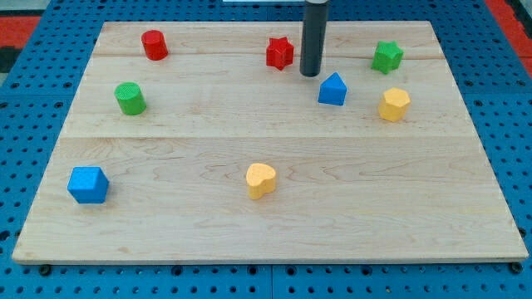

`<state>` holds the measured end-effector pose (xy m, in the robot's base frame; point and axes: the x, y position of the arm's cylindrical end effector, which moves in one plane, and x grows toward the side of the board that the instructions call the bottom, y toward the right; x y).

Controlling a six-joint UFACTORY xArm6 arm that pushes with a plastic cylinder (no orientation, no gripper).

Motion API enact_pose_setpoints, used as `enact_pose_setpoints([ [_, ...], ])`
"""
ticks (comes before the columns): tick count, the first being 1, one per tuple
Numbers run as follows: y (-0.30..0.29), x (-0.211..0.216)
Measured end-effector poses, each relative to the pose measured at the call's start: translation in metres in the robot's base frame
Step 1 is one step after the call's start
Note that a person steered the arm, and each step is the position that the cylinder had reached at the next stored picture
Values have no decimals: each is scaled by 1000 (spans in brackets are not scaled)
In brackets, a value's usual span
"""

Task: Insert the blue triangle in between the yellow hexagon and yellow heart

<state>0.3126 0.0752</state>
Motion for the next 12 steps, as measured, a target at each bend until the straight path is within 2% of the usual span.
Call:
enact_pose_setpoints([
  [1, 32, 4],
  [2, 34, 35],
  [4, -18, 86],
  [5, -28, 51],
  [6, -73, 60],
  [7, -45, 71],
  [8, -26, 102],
  [11, -98, 150],
  [12, -106, 168],
])
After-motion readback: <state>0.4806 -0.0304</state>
